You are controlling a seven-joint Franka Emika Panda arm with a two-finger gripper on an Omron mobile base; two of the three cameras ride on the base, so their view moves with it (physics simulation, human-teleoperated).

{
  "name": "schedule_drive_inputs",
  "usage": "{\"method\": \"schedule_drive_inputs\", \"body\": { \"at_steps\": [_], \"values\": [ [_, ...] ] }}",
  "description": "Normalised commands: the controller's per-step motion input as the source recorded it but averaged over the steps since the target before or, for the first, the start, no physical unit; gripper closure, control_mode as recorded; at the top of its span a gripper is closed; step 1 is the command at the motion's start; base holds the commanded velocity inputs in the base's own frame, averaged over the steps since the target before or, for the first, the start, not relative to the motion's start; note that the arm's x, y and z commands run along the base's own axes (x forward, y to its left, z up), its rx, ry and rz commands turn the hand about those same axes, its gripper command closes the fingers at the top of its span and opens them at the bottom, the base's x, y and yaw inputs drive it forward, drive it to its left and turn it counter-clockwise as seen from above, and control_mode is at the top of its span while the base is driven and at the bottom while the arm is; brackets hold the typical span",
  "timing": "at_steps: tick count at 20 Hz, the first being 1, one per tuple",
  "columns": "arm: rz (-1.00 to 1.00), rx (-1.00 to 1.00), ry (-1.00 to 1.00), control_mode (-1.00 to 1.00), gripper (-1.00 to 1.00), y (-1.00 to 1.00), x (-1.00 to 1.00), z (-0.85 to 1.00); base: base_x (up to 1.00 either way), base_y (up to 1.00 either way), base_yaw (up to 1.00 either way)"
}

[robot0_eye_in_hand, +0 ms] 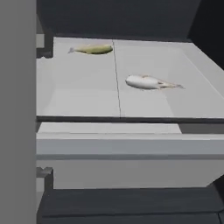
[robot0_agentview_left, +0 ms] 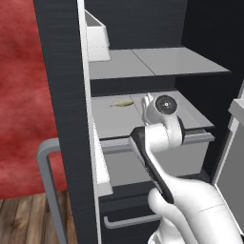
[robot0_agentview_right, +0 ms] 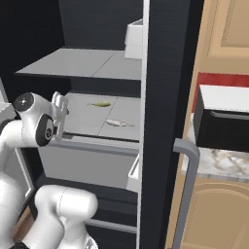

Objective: Place the fish on the counter behind the older fish on the same shelf of the fridge to maintain FIFO order. Close the fridge door when finished.

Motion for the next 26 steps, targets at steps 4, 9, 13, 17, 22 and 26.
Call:
{"method": "schedule_drive_inputs", "body": {
  "at_steps": [4, 9, 13, 17, 22, 26],
  "values": [
    [0.0, 0.01, 0.03, -1.0, -1.0, -0.32, -1.0, 0.07, 0.0, 0.0, 0.0],
    [0.0, 0.04, 0.0, -1.0, -1.0, -0.42, -1.0, 0.0, 0.0, 0.0, 0.0],
    [0.0, 0.02, 0.01, -1.0, -1.0, -0.27, -0.71, 0.0, 0.0, 0.0, 0.0],
    [0.0, 0.0, 0.1, -1.0, -1.0, 0.0, -0.05, -0.07, 0.0, 0.0, 0.0],
    [0.0, 0.0, 0.04, -1.0, -1.0, 0.0, 0.01, -0.08, 0.0, 0.0, 0.0],
    [-0.01, 0.0, 0.0, -1.0, -1.0, 0.0, -0.22, -0.16, 0.0, 0.0, 0.0]
  ]
}}
